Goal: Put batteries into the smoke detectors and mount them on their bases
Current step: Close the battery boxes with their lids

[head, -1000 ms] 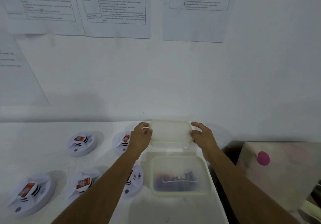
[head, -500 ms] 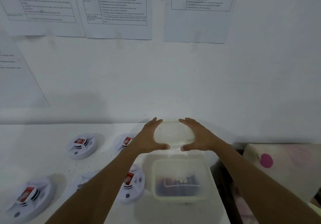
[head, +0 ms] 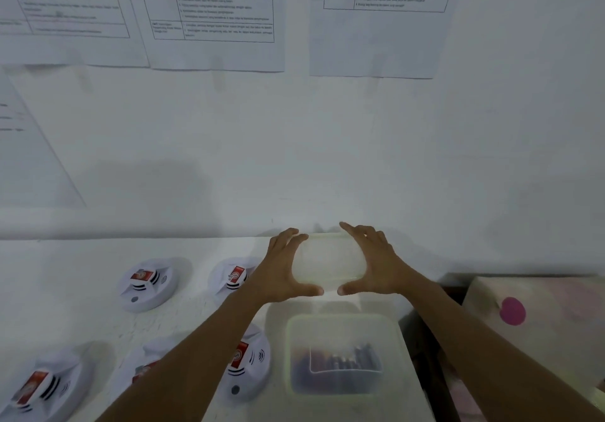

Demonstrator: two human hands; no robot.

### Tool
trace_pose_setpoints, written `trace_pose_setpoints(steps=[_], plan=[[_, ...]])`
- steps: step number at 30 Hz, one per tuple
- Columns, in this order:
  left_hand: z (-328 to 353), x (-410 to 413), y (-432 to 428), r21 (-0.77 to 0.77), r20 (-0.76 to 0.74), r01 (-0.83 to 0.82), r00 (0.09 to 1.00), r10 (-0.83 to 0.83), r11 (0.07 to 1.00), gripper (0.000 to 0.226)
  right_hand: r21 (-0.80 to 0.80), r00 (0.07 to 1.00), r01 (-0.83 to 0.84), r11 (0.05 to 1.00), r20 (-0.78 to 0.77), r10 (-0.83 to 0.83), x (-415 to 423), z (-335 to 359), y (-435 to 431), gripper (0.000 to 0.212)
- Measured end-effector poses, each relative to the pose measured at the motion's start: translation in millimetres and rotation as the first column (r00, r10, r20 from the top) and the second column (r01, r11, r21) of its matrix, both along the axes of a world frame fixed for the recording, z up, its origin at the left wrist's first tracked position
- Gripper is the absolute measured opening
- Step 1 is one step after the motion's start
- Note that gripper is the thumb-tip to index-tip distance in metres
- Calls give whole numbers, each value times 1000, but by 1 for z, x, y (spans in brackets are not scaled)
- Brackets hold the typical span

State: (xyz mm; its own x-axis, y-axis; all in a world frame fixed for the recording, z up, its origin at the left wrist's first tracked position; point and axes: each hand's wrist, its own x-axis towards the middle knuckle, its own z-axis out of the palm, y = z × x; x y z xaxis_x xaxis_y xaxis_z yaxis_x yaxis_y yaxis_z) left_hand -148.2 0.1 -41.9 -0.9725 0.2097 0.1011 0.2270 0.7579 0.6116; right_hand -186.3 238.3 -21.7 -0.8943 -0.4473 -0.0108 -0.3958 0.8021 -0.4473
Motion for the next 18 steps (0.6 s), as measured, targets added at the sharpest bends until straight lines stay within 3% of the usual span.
trace_pose_setpoints(steps=[5,13,18], plan=[[3,-3,1,146,54,-6,999,-2,989,110,-73,998,23,997,57,-19,0,-7,-4,125],[0,-4,-1,175,63,-20,998,9,984,99,-170,997,66,983,59,-57,4,-11,-7,116],[2,3,0,137,62,-49,997,41,989,108,-370,982,132,919,175,-70,16,-13,-3,119]])
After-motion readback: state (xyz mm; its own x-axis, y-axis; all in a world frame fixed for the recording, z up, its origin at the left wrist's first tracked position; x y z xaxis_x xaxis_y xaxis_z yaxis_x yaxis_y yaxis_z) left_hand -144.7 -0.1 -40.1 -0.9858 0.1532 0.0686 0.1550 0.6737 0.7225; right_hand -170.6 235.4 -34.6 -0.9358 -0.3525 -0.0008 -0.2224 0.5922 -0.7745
